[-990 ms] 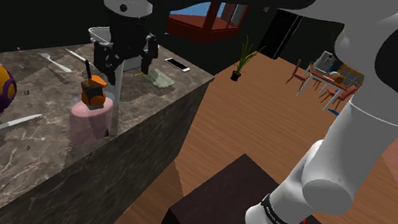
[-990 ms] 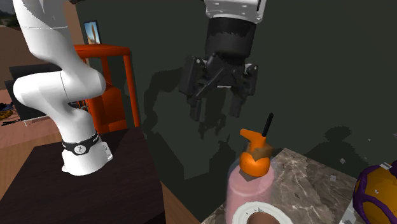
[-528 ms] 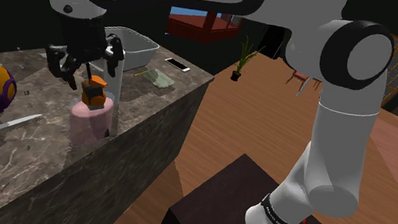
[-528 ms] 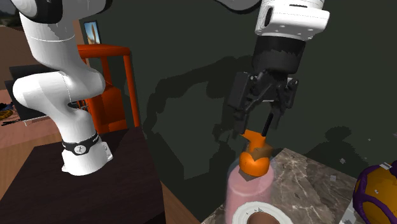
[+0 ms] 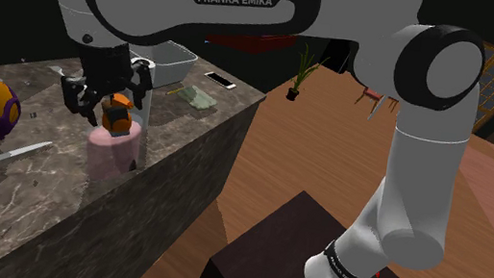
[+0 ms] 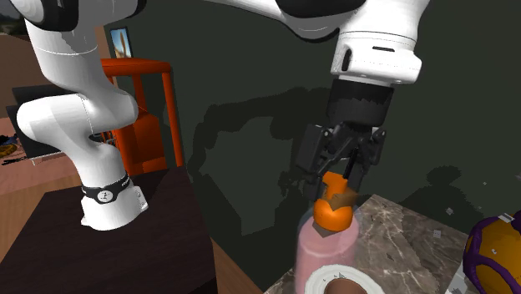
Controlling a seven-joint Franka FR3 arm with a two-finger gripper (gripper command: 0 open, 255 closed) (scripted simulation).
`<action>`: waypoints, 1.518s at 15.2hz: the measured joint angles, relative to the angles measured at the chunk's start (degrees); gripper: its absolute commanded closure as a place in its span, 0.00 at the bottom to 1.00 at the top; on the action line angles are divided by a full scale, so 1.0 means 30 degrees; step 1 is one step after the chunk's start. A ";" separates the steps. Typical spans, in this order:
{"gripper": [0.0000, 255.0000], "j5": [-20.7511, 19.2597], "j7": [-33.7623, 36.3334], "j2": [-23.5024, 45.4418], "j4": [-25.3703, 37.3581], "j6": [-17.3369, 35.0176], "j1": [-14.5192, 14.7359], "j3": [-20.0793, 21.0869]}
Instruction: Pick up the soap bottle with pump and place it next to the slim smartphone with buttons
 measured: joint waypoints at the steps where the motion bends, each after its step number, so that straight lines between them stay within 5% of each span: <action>1: 0.00 0.0000 0.0014 -0.0009 -0.0061 0.0052 -0.0007 0.0001; 5: 0.00 0.0005 0.0024 -0.0032 -0.0140 0.0114 -0.0022 0.0003; 6: 1.00 0.0005 0.0024 -0.0032 -0.0140 0.0114 -0.0022 0.0003; 16: 1.00 0.0007 0.0000 -0.0154 -0.0181 0.0145 -0.0077 0.0003; 23: 1.00 0.0109 -0.0291 -0.0116 0.1278 -0.1333 0.0149 0.0064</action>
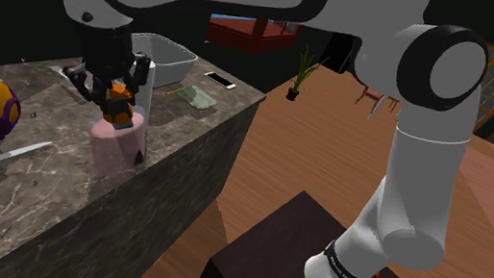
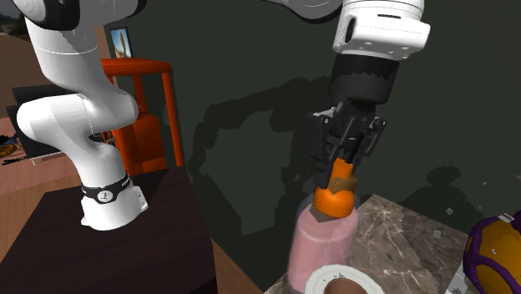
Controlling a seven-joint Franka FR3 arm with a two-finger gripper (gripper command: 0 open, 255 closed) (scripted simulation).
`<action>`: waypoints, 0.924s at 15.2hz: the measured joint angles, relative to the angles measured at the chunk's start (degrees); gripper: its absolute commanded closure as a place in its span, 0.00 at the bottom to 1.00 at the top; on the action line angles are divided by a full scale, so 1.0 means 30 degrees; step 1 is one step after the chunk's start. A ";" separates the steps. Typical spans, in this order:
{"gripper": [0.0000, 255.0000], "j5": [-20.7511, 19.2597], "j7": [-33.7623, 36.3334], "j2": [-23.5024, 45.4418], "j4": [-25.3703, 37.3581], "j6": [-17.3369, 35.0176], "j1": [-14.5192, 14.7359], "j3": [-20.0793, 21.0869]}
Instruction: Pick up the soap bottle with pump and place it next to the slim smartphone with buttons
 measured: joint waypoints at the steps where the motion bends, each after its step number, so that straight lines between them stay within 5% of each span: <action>1: 1.00 0.0017 -0.0051 -0.0027 0.0202 -0.0216 0.0019 0.0008; 8: 1.00 -0.0054 -0.0347 0.0214 0.2275 -0.2012 0.0416 0.0025; 14: 1.00 0.0578 -0.2306 -0.1373 0.0157 -0.0937 -0.1682 -0.0366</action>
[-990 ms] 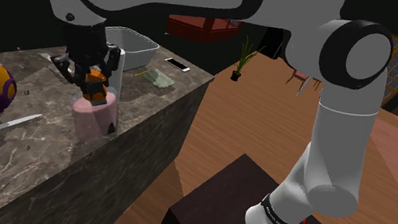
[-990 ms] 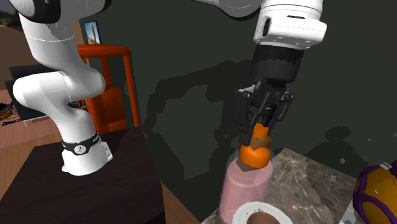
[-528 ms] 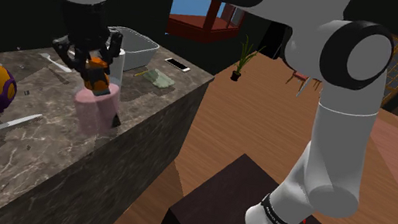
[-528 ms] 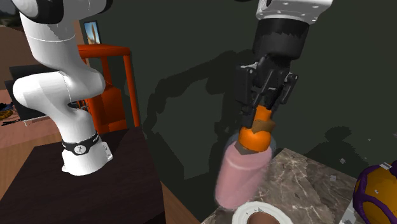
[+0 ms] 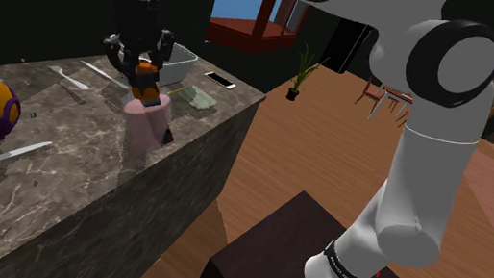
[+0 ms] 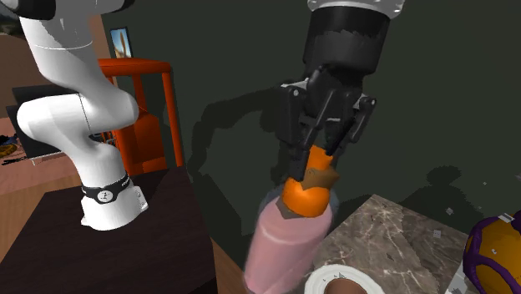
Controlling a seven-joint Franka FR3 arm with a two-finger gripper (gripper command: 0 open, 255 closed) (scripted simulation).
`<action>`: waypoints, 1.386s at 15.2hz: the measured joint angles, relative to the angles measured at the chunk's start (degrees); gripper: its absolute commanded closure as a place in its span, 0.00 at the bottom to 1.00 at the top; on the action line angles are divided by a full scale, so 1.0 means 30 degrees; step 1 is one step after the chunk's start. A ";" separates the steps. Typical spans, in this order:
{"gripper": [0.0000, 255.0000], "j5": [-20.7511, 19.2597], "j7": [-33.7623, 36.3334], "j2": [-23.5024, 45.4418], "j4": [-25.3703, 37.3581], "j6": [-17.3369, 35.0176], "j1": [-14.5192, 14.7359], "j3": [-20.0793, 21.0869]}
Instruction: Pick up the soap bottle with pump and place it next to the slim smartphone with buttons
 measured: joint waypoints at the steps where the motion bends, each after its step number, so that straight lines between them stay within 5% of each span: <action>1: 1.00 0.0168 -0.0471 -0.0404 -0.0589 0.0329 -0.0490 -0.0109; 11: 1.00 0.0890 -0.4649 -0.2078 -0.2619 0.1783 -0.3757 -0.1419; 21: 1.00 0.0828 -0.8703 -0.1291 -0.1562 0.2381 -0.6275 -0.2950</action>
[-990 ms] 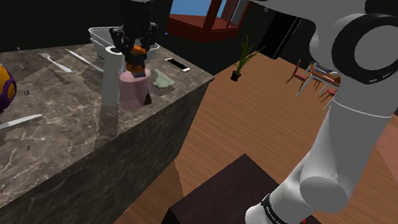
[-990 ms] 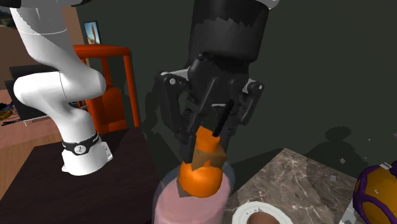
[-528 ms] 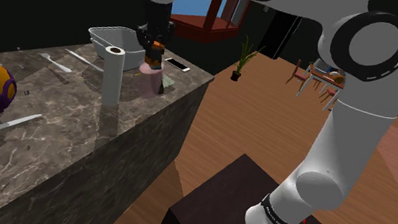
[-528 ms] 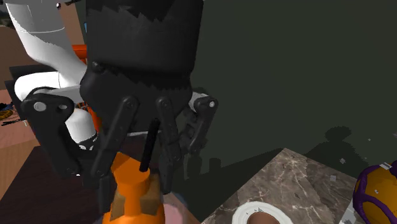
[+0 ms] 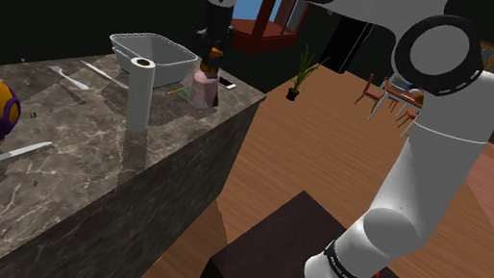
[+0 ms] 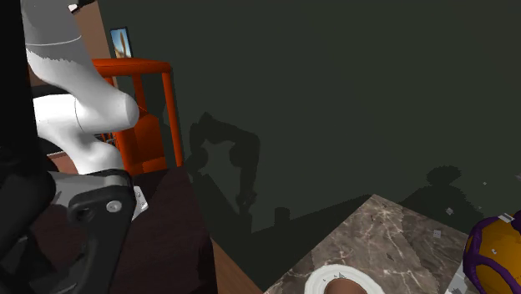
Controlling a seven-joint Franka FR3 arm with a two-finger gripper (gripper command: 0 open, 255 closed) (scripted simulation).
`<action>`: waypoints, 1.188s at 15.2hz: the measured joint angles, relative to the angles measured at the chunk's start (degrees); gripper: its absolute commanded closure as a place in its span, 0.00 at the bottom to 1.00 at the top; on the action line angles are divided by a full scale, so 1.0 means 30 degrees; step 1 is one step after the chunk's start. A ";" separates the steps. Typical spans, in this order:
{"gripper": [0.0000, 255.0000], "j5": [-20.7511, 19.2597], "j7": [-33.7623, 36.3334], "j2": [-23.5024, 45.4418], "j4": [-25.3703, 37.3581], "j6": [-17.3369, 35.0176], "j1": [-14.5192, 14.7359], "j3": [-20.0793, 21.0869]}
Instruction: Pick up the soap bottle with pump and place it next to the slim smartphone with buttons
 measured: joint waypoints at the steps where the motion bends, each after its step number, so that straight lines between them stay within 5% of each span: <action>1: 1.00 -0.0054 -0.0377 0.0276 0.0378 -0.0019 -0.0197 -0.0145; 12: 1.00 -0.0288 -0.4406 0.3072 0.4338 -0.0374 -0.2386 -0.1525; 16: 1.00 -0.0447 -0.5940 0.5034 0.7364 -0.1142 -0.2971 -0.1990; 18: 1.00 -0.0657 -0.6960 0.7259 1.1175 -0.2530 -0.2918 -0.2316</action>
